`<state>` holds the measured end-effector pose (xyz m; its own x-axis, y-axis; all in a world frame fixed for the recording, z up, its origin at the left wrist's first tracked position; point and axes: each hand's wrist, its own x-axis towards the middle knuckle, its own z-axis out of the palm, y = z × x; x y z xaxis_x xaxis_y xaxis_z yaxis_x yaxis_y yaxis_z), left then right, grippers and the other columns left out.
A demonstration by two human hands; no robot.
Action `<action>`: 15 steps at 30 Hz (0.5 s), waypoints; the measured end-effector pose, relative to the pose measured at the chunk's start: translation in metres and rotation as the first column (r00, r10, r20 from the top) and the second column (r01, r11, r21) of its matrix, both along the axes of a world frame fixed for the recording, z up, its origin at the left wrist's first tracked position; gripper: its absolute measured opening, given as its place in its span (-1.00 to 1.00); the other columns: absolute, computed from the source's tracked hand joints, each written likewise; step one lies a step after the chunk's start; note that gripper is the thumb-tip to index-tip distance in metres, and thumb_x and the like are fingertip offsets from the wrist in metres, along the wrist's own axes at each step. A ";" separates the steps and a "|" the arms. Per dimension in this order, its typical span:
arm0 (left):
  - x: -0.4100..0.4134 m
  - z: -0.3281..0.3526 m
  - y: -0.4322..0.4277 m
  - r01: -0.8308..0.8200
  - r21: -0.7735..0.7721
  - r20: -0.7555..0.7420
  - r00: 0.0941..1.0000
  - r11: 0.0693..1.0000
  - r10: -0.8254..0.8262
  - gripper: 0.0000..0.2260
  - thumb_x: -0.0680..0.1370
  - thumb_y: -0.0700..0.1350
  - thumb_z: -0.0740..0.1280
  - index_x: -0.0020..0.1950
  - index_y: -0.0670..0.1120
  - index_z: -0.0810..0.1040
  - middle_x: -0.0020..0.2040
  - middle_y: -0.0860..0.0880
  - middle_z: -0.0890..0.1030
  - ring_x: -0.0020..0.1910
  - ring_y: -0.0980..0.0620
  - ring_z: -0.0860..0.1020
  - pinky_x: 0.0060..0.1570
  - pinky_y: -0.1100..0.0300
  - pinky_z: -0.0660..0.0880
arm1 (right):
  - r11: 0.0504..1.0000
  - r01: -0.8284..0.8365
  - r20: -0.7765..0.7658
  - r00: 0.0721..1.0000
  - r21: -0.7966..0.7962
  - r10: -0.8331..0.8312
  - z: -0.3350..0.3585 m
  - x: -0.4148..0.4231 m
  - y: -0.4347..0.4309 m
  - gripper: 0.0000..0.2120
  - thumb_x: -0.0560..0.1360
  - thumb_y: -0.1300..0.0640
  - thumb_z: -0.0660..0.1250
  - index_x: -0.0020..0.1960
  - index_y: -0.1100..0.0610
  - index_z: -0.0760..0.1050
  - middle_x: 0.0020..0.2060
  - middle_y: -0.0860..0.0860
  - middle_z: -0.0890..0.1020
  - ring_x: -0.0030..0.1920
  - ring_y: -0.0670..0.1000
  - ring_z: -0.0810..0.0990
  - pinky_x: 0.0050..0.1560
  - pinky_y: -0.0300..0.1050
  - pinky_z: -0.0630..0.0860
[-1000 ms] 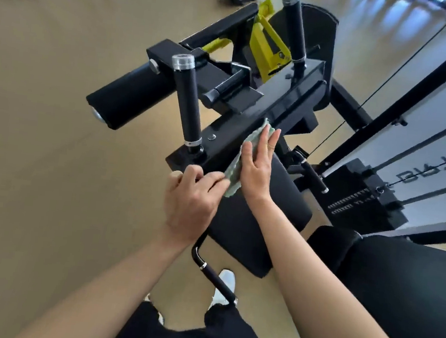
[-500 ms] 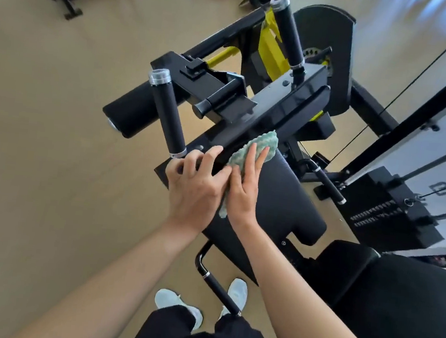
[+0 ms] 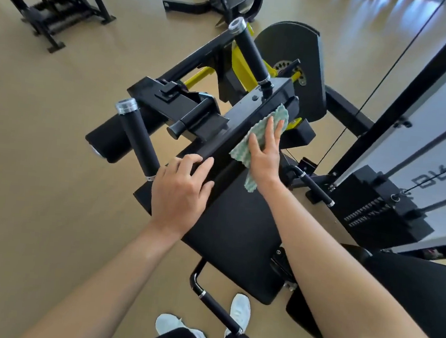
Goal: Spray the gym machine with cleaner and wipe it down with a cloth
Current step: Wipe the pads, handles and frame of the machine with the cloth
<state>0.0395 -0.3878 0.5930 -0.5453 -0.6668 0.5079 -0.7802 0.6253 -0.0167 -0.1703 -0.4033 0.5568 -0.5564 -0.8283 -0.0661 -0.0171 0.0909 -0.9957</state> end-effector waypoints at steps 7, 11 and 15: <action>-0.030 0.020 -0.061 0.171 0.281 -0.011 0.985 0.944 -0.175 -0.54 0.57 -0.05 0.45 0.46 -0.11 0.53 0.27 -0.03 0.61 0.21 -0.13 0.55 0.10 -0.05 0.62 | 0.998 -0.036 0.062 0.997 -0.058 0.040 -0.015 0.064 0.034 -0.28 0.66 0.06 0.33 0.66 -0.22 0.01 0.61 -0.31 -0.24 0.57 -0.31 -0.09 0.51 -0.30 0.15; -0.040 0.018 -0.074 0.199 0.340 -0.109 0.979 0.919 -0.172 -0.62 0.57 -0.01 0.45 0.37 -0.08 0.60 0.19 0.00 0.62 0.16 -0.08 0.52 0.13 0.02 0.57 | 0.999 -0.006 0.075 0.997 -0.053 0.010 -0.007 0.034 0.013 -0.36 0.69 0.11 0.29 0.67 -0.11 0.08 0.65 -0.22 -0.19 0.51 -0.35 -0.08 0.29 -0.66 0.07; -0.041 0.016 -0.072 0.164 0.346 -0.133 0.983 0.924 -0.125 -0.66 0.56 0.02 0.45 0.32 -0.02 0.62 0.16 0.05 0.62 0.14 -0.02 0.51 -0.02 0.09 0.56 | 0.995 0.091 0.030 0.995 -0.040 -0.090 -0.004 -0.020 -0.025 -0.41 0.71 0.09 0.24 0.67 -0.08 0.09 0.66 -0.15 -0.15 0.59 -0.21 -0.10 0.57 -0.23 -0.02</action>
